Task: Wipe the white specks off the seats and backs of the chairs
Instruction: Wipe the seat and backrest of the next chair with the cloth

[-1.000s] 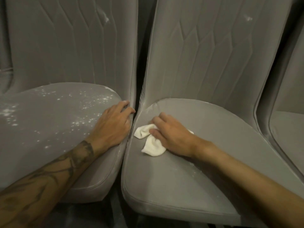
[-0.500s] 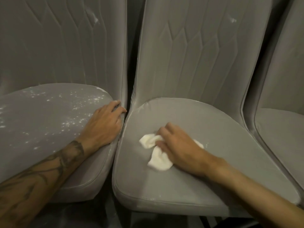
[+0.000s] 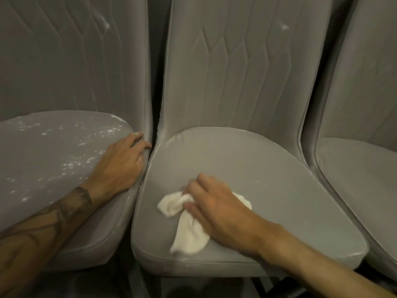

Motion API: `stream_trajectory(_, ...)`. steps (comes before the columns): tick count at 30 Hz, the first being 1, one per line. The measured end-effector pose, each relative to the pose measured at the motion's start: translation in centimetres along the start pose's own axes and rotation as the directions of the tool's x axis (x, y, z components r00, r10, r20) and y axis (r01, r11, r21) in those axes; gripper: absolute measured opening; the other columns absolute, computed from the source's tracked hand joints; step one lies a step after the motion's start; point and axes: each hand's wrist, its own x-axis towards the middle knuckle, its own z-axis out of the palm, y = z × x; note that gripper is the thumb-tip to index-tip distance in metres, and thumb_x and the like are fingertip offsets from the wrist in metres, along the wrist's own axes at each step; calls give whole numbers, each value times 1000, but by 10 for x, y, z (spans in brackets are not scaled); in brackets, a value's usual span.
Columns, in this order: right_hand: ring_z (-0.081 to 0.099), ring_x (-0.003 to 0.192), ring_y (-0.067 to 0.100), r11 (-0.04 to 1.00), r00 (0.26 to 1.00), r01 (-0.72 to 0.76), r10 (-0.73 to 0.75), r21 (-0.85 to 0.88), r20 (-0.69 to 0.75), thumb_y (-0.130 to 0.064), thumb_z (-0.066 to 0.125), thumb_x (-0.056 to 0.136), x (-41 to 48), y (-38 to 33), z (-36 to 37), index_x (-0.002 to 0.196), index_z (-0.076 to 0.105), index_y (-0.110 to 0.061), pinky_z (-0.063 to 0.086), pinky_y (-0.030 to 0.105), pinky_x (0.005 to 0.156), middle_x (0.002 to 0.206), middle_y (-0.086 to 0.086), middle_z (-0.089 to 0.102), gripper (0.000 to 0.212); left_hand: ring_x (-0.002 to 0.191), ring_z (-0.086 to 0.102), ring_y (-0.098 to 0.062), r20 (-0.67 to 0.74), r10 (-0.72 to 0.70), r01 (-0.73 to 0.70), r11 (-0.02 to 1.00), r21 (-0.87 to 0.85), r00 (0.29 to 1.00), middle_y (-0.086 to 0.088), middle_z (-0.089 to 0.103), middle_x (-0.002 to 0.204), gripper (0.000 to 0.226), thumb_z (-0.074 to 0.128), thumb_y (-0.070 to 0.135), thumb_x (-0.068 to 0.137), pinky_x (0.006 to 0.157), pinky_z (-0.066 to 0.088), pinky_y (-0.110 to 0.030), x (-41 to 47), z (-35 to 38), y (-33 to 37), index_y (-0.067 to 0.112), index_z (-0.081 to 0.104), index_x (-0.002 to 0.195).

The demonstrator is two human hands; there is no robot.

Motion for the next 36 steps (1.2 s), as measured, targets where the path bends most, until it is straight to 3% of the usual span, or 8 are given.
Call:
stream_trajectory(3,48,96,18,998,999,4,-2,-63,39,-44,37,105,-11,33,-15,120,48,-28,36,31,81,111,-5,46,24,134,51,-33,-1,10,-10,1000,11,1000,-13,45,155,50,31,27,98,114,40,-50,1,1,0,16,63,135)
stream_trajectory(9,52,109,38,804,819,-571,571,-166,-54,-30,45,104,-10,137,-50,125,54,-9,41,44,94,118,16,52,31,136,49,-32,-8,11,-11,1000,1,1000,-12,44,156,42,35,23,105,115,37,-48,2,3,-2,17,62,137)
stream_trajectory(15,49,94,14,994,994,-104,103,27,48,-48,33,106,-55,40,-32,117,47,-32,40,29,85,108,-12,43,24,134,51,-32,-4,13,-13,1000,14,1000,-11,45,154,48,30,30,101,113,40,-50,3,4,-4,20,61,136)
stream_trajectory(18,53,96,21,964,966,-257,257,-72,-2,-42,42,104,-73,73,-51,119,54,-23,42,36,88,106,-6,45,27,133,51,-34,-8,14,-14,1000,16,1000,-11,46,153,48,31,30,100,112,41,-52,4,5,-4,20,63,134)
stream_trajectory(22,53,98,36,760,772,-634,615,-143,-158,-27,48,103,-77,98,-57,115,57,-10,39,41,86,99,4,45,23,130,53,-37,-15,17,-17,1000,15,1000,-13,47,153,51,30,29,98,109,43,-54,3,4,-3,17,64,133)
stream_trajectory(26,49,90,21,931,929,-351,333,-100,-160,-38,39,103,-68,27,-17,112,51,-28,40,38,78,104,-6,45,19,132,52,-37,-13,22,-22,1000,20,1000,-15,48,152,49,31,29,100,111,42,-55,3,4,-2,16,64,134)
stream_trajectory(29,47,91,13,965,962,-258,252,-53,-101,-45,37,105,-80,27,-24,118,48,-34,45,33,79,108,-13,43,20,131,53,-42,-17,14,-13,1000,18,1000,-17,49,151,47,35,26,100,111,42,-57,3,3,-2,13,66,132)
stream_trajectory(36,55,100,41,651,659,-751,728,-108,-188,-25,53,101,-131,126,-84,116,59,-5,41,43,87,107,17,52,25,124,57,-46,-32,28,-27,1000,15,999,-20,50,148,56,29,31,94,106,45,-59,5,7,-3,11,67,129)
